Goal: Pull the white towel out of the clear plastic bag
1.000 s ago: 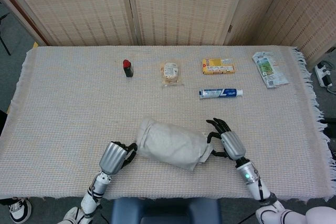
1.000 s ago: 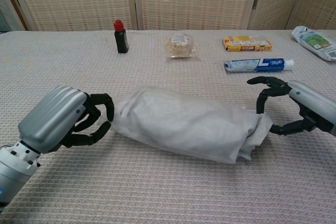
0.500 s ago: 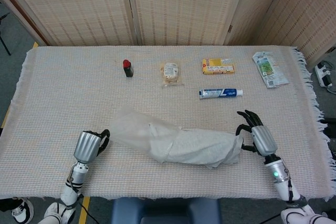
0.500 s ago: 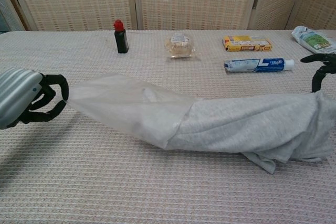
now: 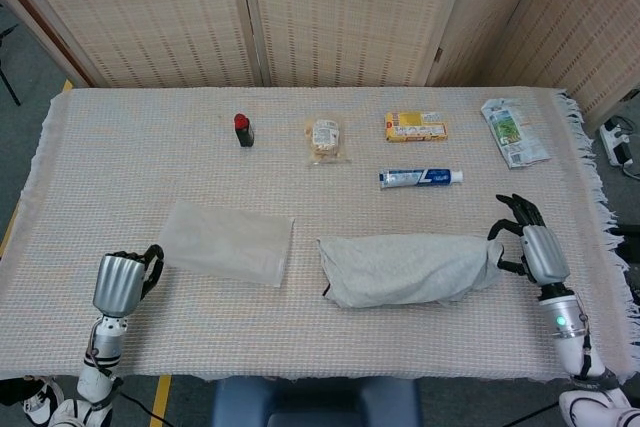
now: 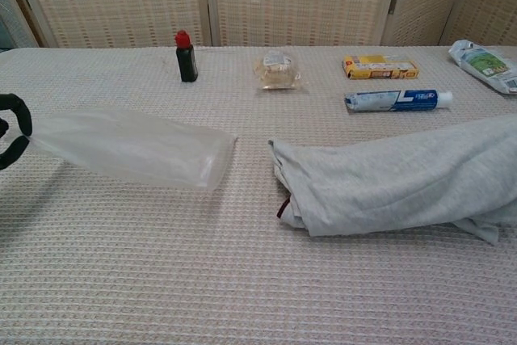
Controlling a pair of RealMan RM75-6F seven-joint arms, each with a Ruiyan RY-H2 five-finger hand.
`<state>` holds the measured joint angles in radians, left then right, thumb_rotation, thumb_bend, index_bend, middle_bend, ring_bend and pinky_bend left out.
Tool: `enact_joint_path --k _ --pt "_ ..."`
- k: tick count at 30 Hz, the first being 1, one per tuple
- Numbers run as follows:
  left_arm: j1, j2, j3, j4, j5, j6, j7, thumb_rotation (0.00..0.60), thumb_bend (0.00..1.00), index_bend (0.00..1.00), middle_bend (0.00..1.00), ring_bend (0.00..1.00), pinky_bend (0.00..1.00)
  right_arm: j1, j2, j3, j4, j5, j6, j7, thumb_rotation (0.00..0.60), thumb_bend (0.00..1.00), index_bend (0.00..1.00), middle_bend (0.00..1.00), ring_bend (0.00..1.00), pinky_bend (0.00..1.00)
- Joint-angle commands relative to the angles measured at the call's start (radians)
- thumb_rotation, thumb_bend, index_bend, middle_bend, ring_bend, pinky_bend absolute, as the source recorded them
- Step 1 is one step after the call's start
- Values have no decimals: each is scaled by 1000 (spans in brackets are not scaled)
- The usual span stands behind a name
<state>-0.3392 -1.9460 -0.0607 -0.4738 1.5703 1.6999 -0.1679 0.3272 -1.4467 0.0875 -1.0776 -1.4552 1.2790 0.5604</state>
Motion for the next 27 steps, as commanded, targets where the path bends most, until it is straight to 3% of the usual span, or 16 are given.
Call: enact_joint_path --k 1,3,4,6,10,13,17,20,23,27 --pt "17 32 38 -70 16 -51 44 600 407 591 1000 1000 1000 -2 32 -26 -34 -24 -23 -3 600 521 278 18 0 0" --pt "20 59 52 -152 12 -101 83 600 307 461 1000 1000 1000 -2 68 -40 -75 -34 -36 -22 600 395 52 0 0 0" --pt "20 75 54 -199 8 -123 103 600 260 389 1000 1000 1000 -3 86 -43 -96 -37 -37 -38 600 306 1 0 0 0" --pt "18 128 50 -334 -10 -169 151 600 211 295 990 987 1000 -10 136 -49 -156 -38 -36 -91 600 212 0 0 0 0" --pt "17 248 27 -597 -52 -222 239 567 190 274 867 870 969 -45 252 -50 -306 -12 -8 -217 600 99 0 0 0 0" --pt "30 354 10 -798 -105 -258 293 503 188 270 684 668 749 -88 344 -55 -430 20 29 -326 600 78 0 0 0 0" --pt "75 550 -4 -1102 -223 -313 300 434 188 277 429 309 426 -159 440 -70 -583 46 119 -508 600 77 0 0 0 0" --pt "113 702 23 -1266 -272 -353 237 399 189 288 357 211 324 -211 438 -71 -641 47 215 -640 600 77 0 0 0 0" --pt "155 797 67 -1321 -249 -337 224 389 189 296 305 157 252 -247 400 -79 -649 38 273 -734 600 76 0 0 0 0" --pt "213 775 87 -1280 -146 -190 328 384 186 297 274 130 203 -258 367 -71 -647 24 304 -811 600 75 0 0 0 0"
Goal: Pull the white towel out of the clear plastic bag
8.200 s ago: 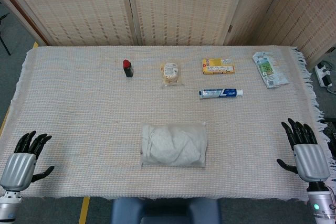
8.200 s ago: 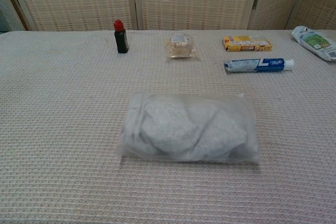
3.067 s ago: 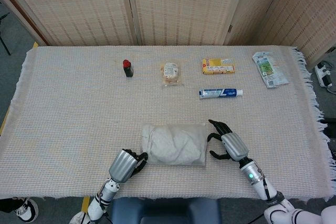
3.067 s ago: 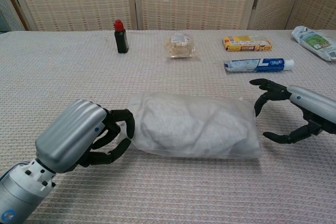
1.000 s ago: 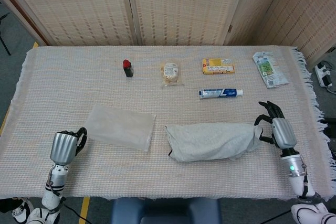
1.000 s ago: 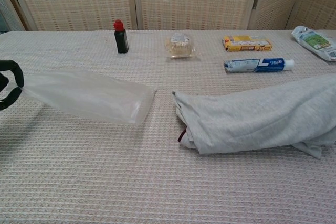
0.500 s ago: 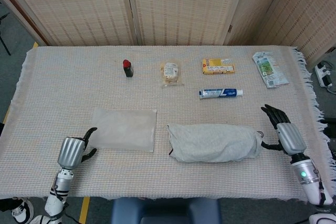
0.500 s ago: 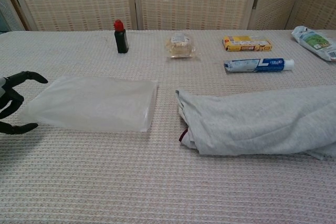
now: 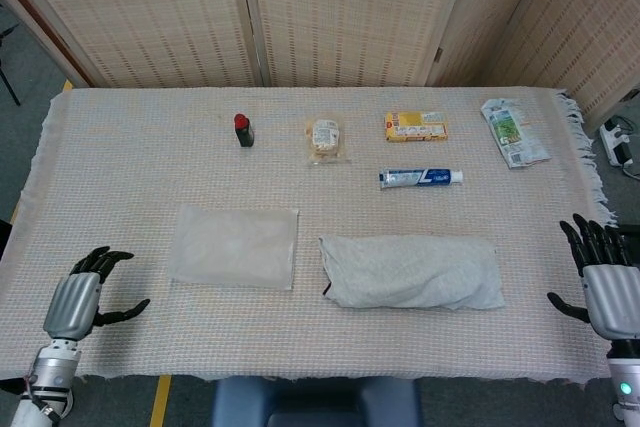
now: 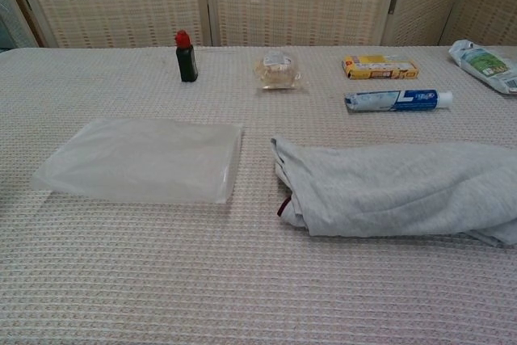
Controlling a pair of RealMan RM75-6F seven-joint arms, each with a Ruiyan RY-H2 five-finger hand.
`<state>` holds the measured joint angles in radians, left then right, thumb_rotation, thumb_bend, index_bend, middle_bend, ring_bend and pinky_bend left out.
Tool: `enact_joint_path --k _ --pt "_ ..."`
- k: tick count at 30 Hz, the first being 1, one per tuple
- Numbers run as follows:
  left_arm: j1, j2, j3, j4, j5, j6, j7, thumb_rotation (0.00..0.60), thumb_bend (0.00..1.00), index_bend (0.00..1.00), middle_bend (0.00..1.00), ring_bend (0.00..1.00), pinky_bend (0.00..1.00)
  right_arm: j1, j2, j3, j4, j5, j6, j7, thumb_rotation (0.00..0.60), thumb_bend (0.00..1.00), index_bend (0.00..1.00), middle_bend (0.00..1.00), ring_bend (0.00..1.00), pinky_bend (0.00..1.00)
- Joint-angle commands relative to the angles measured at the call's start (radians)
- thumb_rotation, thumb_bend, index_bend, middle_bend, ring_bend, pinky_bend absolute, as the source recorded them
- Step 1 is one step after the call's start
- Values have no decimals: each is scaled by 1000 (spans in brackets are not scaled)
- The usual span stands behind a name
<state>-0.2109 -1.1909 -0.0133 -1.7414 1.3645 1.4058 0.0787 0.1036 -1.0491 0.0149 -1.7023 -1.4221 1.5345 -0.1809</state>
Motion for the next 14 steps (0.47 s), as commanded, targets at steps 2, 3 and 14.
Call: enact_joint_path --k 2,3,14 --pt "102 11 41 1 109 154 91 388 187 297 255 113 181 -37 -39 3 -23 -17 49 -72 600 75 0 0 0 0" --pt "107 11 43 1 117 161 88 386 187 296 250 106 172 -37 -38 1 -24 -22 43 -66 600 75 0 0 0 0" --pt "109 5 32 64 149 150 115 386 189 305 240 97 152 -38 -9 -3 -34 -47 -2 10 600 77 0 0 0 0"
